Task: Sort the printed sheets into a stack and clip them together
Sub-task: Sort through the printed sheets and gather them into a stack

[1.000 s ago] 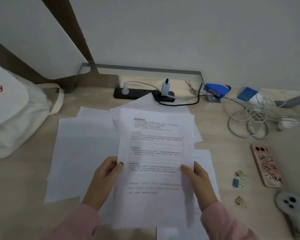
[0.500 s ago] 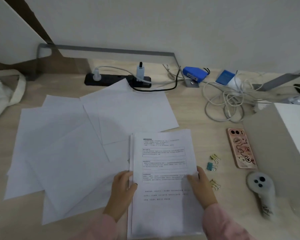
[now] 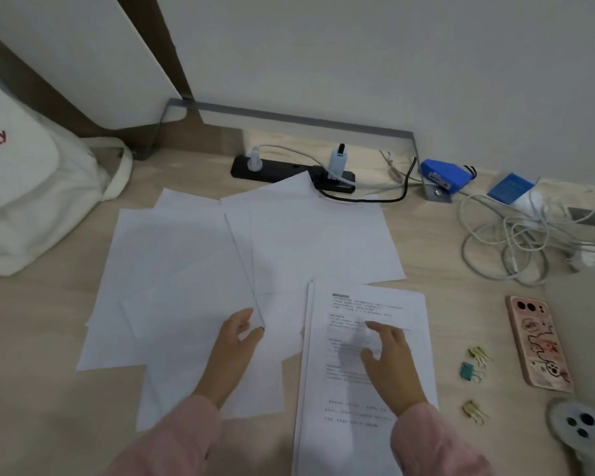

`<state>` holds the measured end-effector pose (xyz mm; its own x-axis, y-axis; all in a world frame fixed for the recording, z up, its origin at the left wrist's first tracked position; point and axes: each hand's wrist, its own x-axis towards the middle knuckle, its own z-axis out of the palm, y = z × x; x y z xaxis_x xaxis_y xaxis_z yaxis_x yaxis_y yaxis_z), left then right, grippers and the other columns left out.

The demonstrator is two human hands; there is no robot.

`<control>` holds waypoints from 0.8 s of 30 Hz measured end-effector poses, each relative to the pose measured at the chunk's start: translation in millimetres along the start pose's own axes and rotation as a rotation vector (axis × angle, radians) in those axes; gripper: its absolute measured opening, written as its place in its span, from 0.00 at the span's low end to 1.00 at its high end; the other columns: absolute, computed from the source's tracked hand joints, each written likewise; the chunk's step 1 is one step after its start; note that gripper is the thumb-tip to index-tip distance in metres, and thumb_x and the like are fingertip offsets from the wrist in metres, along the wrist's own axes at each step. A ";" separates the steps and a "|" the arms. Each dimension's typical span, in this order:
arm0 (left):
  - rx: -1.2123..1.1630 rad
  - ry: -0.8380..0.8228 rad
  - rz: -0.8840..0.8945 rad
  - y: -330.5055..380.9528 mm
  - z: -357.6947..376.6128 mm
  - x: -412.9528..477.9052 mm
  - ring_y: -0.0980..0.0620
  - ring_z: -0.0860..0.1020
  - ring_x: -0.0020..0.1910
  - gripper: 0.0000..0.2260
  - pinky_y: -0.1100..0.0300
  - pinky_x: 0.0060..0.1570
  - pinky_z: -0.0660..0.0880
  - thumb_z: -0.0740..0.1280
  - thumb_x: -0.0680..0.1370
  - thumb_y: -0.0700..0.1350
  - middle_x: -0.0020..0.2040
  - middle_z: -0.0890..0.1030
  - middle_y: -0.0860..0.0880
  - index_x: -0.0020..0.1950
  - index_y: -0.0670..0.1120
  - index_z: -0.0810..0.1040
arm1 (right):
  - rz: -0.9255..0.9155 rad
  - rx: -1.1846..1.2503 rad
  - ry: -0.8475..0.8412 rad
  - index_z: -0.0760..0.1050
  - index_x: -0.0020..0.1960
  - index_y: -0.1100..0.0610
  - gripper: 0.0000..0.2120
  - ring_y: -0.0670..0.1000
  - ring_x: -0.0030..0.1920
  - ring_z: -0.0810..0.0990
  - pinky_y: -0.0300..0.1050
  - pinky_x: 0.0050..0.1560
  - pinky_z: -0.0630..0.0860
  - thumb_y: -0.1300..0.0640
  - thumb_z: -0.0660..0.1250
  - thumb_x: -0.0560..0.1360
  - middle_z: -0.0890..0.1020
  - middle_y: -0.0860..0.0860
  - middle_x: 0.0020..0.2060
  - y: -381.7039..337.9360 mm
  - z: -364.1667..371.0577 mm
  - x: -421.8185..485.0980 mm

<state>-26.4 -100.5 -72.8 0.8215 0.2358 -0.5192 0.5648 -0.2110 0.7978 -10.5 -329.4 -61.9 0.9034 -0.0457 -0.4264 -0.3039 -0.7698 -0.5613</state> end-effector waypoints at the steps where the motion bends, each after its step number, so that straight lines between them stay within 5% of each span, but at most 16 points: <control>1: -0.012 0.010 -0.006 5.8 -1.8 10.8 0.53 0.69 0.63 0.20 0.56 0.65 0.66 0.63 0.78 0.41 0.68 0.69 0.46 0.70 0.46 0.66 | -0.050 -0.039 -0.026 0.67 0.67 0.56 0.21 0.55 0.66 0.67 0.39 0.65 0.62 0.63 0.62 0.75 0.66 0.55 0.67 -7.9 7.4 3.4; 5: -0.078 0.014 -0.125 27.7 -3.0 45.9 0.46 0.69 0.66 0.26 0.49 0.66 0.68 0.63 0.77 0.41 0.72 0.65 0.42 0.73 0.43 0.59 | -0.154 -0.281 -0.048 0.63 0.70 0.51 0.23 0.55 0.72 0.59 0.45 0.71 0.58 0.55 0.61 0.76 0.59 0.54 0.73 -26.1 31.3 11.5; 8: -0.296 0.039 -0.266 37.9 -2.3 62.9 0.48 0.72 0.54 0.25 0.52 0.55 0.74 0.64 0.76 0.39 0.63 0.70 0.42 0.72 0.41 0.61 | -0.132 -0.348 -0.083 0.60 0.71 0.50 0.25 0.55 0.73 0.58 0.48 0.71 0.62 0.50 0.60 0.76 0.57 0.54 0.74 -29.2 42.2 11.4; 11: -0.374 0.003 -0.341 41.2 -0.8 75.4 0.53 0.72 0.40 0.05 0.61 0.41 0.74 0.65 0.75 0.39 0.42 0.73 0.46 0.50 0.44 0.75 | -0.099 -0.394 -0.099 0.56 0.72 0.50 0.26 0.54 0.74 0.55 0.48 0.69 0.65 0.48 0.58 0.76 0.54 0.52 0.75 -28.0 47.7 10.6; 13: -0.272 -0.032 -0.309 44.3 -0.1 80.7 0.54 0.70 0.35 0.07 0.63 0.38 0.70 0.65 0.76 0.41 0.36 0.71 0.48 0.38 0.46 0.72 | -0.087 -0.388 -0.074 0.56 0.72 0.49 0.26 0.54 0.73 0.56 0.47 0.68 0.67 0.47 0.58 0.76 0.55 0.52 0.74 -28.4 49.5 11.5; 16: -0.195 -0.090 -0.239 46.4 1.3 92.9 0.53 0.73 0.37 0.07 0.61 0.40 0.74 0.64 0.77 0.43 0.39 0.75 0.48 0.39 0.46 0.73 | -0.053 -0.354 -0.028 0.60 0.70 0.50 0.25 0.54 0.71 0.60 0.48 0.64 0.70 0.46 0.59 0.75 0.60 0.52 0.72 -31.9 52.3 14.4; 20: 0.058 -0.057 -0.115 50.2 -1.5 99.1 0.43 0.81 0.36 0.09 0.48 0.43 0.81 0.60 0.76 0.39 0.43 0.81 0.36 0.47 0.33 0.75 | -0.008 -0.321 0.067 0.65 0.67 0.53 0.28 0.55 0.66 0.65 0.51 0.60 0.73 0.42 0.64 0.72 0.66 0.53 0.67 -37.3 60.5 15.8; 24: 0.227 0.033 0.094 55.4 -17.0 90.1 0.46 0.81 0.32 0.12 0.49 0.40 0.79 0.58 0.78 0.40 0.34 0.75 0.42 0.35 0.41 0.65 | 0.021 -0.309 0.123 0.66 0.66 0.54 0.30 0.56 0.66 0.66 0.52 0.60 0.72 0.42 0.67 0.68 0.68 0.54 0.66 -40.3 68.5 14.6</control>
<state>77.6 -74.7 -70.2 0.8703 0.2352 -0.4328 0.4923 -0.4402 0.7509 -5.8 -255.4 -94.1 0.9334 -0.1258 -0.3361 -0.2338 -0.9237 -0.3036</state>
